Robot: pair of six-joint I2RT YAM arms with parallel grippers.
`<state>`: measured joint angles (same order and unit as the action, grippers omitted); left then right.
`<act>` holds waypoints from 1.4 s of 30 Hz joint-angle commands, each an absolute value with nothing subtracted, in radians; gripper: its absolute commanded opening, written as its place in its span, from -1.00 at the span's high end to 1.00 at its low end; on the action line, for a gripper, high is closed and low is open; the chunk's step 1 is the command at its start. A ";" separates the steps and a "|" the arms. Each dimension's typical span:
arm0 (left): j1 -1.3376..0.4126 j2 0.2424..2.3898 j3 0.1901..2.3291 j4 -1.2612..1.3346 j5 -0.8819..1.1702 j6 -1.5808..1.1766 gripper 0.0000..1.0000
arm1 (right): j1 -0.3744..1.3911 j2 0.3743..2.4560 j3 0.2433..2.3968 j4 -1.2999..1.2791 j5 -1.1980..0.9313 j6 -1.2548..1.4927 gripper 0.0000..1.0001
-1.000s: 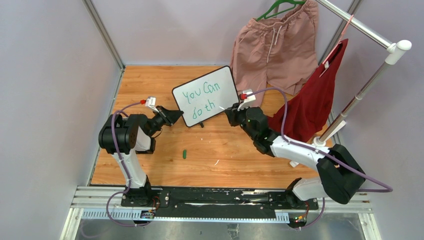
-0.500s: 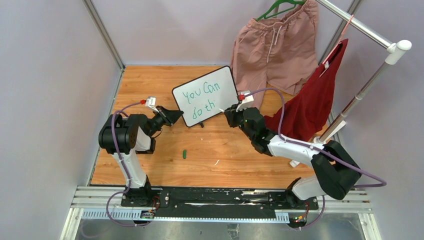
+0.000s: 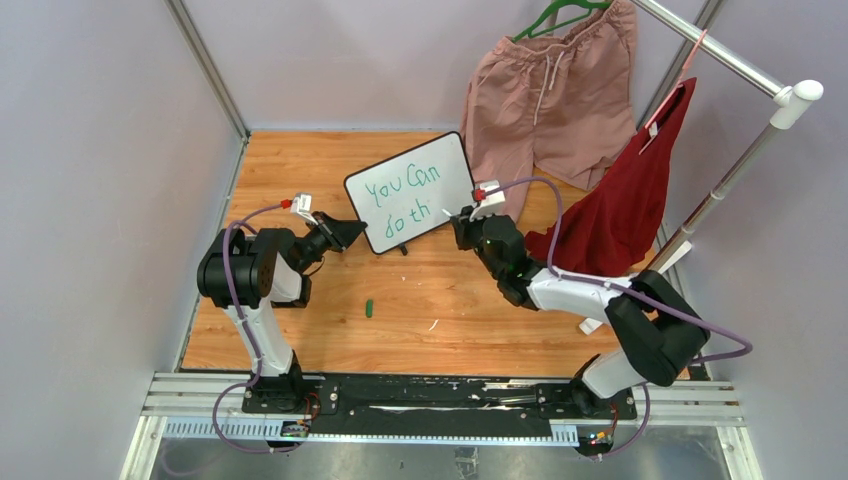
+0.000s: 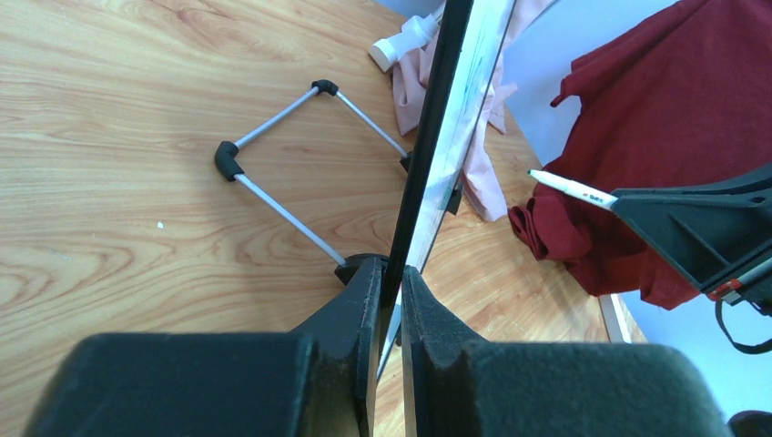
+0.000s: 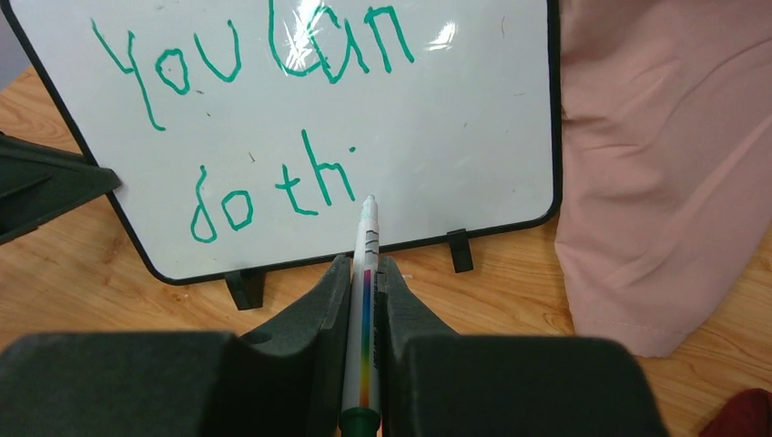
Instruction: Write a sentence on the whiteboard
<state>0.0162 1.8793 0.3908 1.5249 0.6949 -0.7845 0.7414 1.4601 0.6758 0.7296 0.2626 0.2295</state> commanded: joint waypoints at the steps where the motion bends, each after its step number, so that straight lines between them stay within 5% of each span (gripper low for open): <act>1: 0.012 1.898 0.382 1.559 0.684 -0.773 1.00 | 0.756 1.504 0.704 0.785 0.283 0.186 1.00; 42: 0.014 1.900 0.383 1.559 0.683 -0.776 1.00 | 0.762 1.665 0.802 0.863 0.253 0.181 1.00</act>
